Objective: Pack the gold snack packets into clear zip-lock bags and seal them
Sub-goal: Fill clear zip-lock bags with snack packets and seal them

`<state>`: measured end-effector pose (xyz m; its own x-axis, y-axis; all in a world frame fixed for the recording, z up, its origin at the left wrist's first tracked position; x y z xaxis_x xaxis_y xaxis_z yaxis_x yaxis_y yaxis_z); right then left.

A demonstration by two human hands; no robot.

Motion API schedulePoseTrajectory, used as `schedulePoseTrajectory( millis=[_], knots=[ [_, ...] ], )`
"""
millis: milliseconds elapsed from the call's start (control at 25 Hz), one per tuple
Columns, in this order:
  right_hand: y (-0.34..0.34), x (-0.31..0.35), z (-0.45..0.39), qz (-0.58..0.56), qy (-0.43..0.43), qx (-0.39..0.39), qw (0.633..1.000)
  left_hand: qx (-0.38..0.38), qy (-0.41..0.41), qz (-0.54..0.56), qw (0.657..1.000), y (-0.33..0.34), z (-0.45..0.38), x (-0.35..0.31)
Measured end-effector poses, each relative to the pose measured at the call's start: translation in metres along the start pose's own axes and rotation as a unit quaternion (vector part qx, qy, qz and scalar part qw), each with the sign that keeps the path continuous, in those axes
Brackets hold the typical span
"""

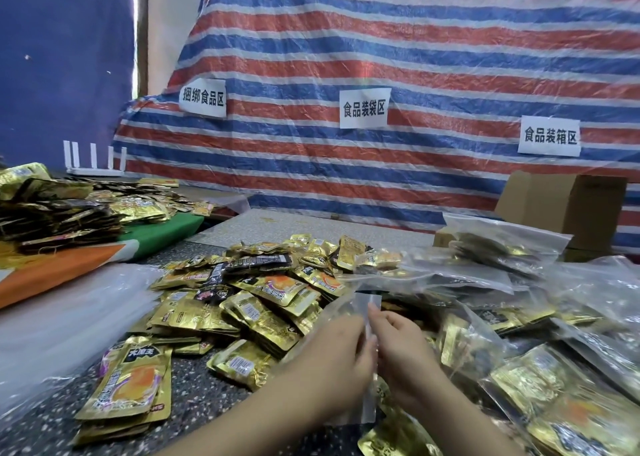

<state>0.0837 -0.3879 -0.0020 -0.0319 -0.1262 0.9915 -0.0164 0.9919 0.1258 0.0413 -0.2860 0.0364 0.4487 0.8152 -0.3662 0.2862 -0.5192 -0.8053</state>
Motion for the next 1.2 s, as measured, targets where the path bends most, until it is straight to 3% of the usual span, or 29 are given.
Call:
schedulePoseTrajectory(
  millis=[120, 280, 400, 560, 760, 840, 1200],
  knots=[
    [0.005, -0.011, 0.007, -0.034, 0.043, 0.069, 0.996, -0.022, -0.039, 0.053, 0.998, 0.004, -0.005, 0.013],
    [0.021, -0.013, 0.018, -0.095, 0.083, 0.170, 0.977, -0.097, -0.037, 0.018, 0.994, -0.004, -0.004, 0.026],
    [0.030, -0.011, 0.026, -0.083, 0.084, 0.222, 0.968, -0.111, -0.061, 0.087, 0.988, -0.002, -0.003, 0.039],
    [0.027, -0.004, 0.026, 0.015, 0.012, 0.185, 0.982, -0.114, -0.055, 0.177, 0.976, 0.001, -0.003, 0.041],
    [0.001, 0.022, 0.017, 0.129, -0.139, 0.031, 0.981, -0.104, 0.003, 0.113, 0.988, -0.004, 0.003, 0.025],
    [-0.001, 0.026, 0.018, 0.172, -0.164, 0.015, 0.971, -0.074, 0.013, 0.121, 0.990, 0.000, 0.004, 0.019],
    [0.015, 0.016, 0.021, 0.050, -0.058, 0.162, 0.984, -0.005, -0.046, 0.317, 0.947, 0.002, 0.002, 0.022]
  ],
)
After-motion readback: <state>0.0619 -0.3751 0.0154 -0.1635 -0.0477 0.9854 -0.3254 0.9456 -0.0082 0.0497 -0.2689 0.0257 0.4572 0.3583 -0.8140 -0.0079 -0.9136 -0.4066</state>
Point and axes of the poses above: each hand's wrist, its own z-axis away from the middle knuckle, its own y-axis out of the palm, x = y × z, the point moved 9 cm from there along -z, towards the middle knuckle, and after that the axes turned 6 degrees about -z, right-handed, at the moved point
